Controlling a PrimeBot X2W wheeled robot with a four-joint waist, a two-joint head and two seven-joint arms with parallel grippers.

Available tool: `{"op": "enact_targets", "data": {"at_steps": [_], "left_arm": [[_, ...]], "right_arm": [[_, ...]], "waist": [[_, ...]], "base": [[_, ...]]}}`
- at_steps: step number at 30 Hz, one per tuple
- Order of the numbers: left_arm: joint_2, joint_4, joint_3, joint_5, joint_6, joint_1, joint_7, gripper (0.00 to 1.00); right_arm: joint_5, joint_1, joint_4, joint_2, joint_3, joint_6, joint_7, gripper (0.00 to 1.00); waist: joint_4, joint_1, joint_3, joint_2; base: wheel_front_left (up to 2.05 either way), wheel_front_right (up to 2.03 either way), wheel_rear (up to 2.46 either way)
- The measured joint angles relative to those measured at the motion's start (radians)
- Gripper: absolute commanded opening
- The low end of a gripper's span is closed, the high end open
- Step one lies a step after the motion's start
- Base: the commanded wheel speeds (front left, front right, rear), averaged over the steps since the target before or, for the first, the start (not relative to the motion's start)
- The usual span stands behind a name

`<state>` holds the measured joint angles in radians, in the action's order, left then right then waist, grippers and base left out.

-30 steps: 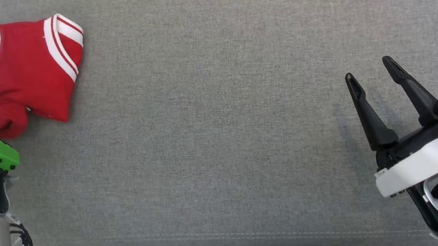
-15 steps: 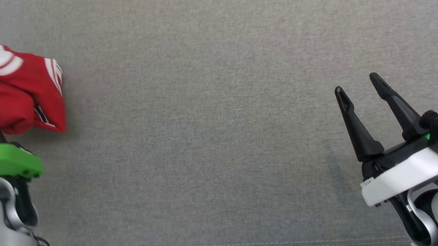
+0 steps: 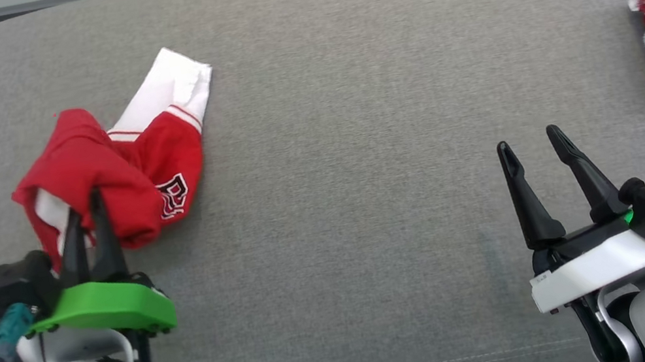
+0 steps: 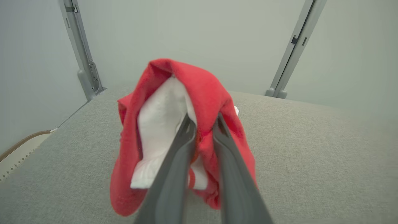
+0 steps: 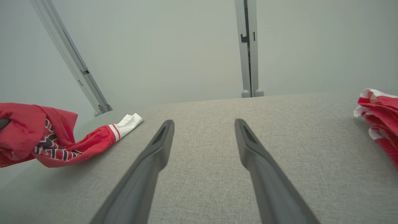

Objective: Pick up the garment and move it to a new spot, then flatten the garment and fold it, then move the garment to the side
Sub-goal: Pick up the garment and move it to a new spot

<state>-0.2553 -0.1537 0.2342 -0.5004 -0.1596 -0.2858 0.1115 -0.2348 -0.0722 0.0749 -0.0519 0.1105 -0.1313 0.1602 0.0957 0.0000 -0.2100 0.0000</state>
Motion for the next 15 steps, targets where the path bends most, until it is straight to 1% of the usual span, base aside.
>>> {"op": "enact_targets", "data": {"at_steps": [4, 8, 11, 15], "left_arm": [[0.014, 0.074, 0.062, 0.022, -0.008, 0.039, -0.050, 0.00], [0.035, 0.092, 0.134, 0.048, 0.001, 0.044, -0.093, 0.00], [0.061, 0.083, 0.188, 0.057, 0.020, 0.035, -0.118, 0.00], [0.094, 0.038, 0.248, 0.061, 0.058, -0.008, -0.147, 0.00]], "right_arm": [[-0.017, -0.003, -0.015, 0.000, 0.009, 0.000, 0.013, 1.00], [-0.031, -0.011, -0.030, 0.001, 0.021, 0.000, 0.027, 1.00], [-0.044, -0.015, -0.041, 0.001, 0.030, 0.000, 0.035, 1.00], [-0.053, -0.017, -0.056, 0.001, 0.036, 0.000, 0.046, 1.00]], "waist": [[-0.041, 0.0000, 0.006, 0.0000], [-0.091, 0.0000, 0.008, 0.0000], [-0.131, 0.0000, 0.006, 0.0000], [-0.190, 0.0000, 0.000, 0.0000]], "base": [[0.00, 0.00, 0.00], [0.00, 0.00, 0.00], [0.00, 0.00, 0.00], [0.00, 0.00, 0.00]]}}
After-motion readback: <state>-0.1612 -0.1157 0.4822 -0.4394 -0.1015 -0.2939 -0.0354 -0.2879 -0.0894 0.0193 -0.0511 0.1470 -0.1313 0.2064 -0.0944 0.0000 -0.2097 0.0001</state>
